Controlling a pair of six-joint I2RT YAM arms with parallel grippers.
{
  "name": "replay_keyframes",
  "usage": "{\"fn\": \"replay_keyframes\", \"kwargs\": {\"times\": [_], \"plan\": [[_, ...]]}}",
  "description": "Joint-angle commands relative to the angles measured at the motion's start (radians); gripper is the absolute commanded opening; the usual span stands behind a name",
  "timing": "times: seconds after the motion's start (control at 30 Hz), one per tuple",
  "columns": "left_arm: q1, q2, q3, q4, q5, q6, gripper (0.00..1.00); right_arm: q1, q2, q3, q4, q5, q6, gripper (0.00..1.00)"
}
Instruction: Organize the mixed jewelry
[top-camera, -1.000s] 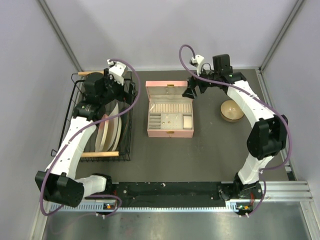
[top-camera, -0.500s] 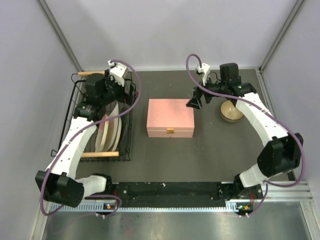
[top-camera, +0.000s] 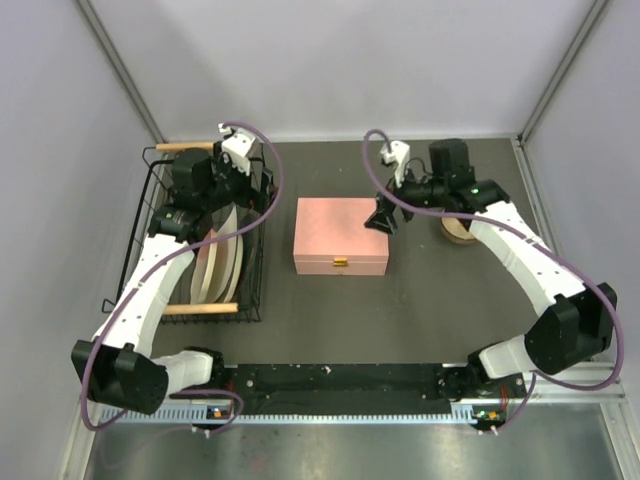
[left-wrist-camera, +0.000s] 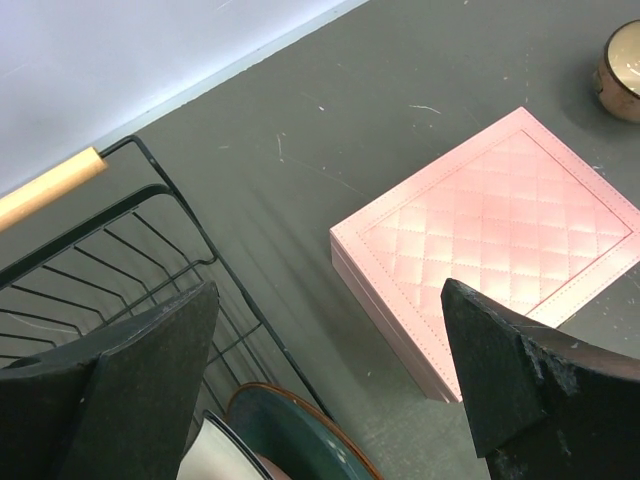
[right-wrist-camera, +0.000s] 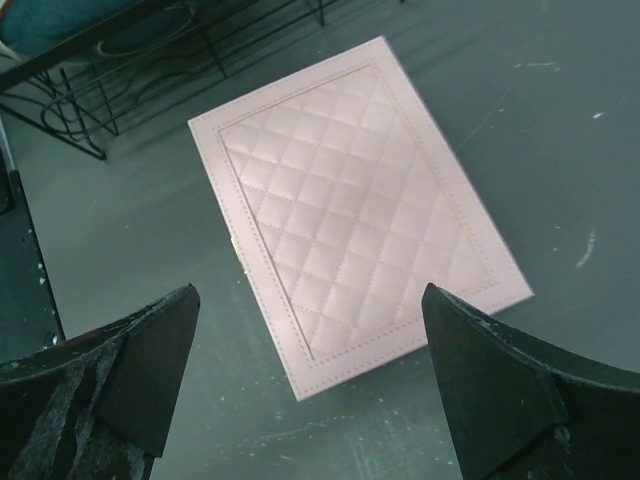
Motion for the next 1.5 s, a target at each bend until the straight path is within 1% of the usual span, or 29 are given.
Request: {"fn": "replay_keyframes", "kwargs": {"times": [0.0, 0.07, 0.17, 0.43, 0.6, 0.97, 1.2, 1.47], "plan": [[0.005, 0.005, -0.022, 0.070, 0.033, -0.022, 0.99, 0.110, -0.011, -0.075, 0.096, 0.156, -0.029, 0.93], [0.005, 0.000, -0.028, 0.076, 0.030, -0.022, 0.99, 0.150, -0.002, -0.104, 0.147, 0.226, -0.035, 0.93], [0.005, -0.010, -0.036, 0.079, 0.021, -0.016, 0.99, 0.172, 0.018, -0.120, 0.201, 0.285, -0.022, 0.93], [0.005, -0.032, -0.043, 0.083, -0.005, 0.003, 0.99, 0.201, 0.089, -0.138, 0.348, 0.403, 0.044, 0.91], [0.005, -0.046, -0.053, 0.090, -0.017, 0.003, 0.99, 0.240, 0.114, -0.173, 0.428, 0.480, 0.035, 0.91], [0.006, -0.076, -0.075, 0.119, -0.069, -0.020, 0.99, 0.299, 0.106, -0.221, 0.449, 0.520, 0.012, 0.92], [0.008, -0.104, -0.086, 0.129, -0.163, -0.034, 0.99, 0.314, 0.118, -0.242, 0.463, 0.535, 0.011, 0.92], [0.011, -0.102, -0.080, 0.125, -0.180, -0.027, 0.99, 0.356, 0.114, -0.294, 0.491, 0.586, -0.037, 0.92]]}}
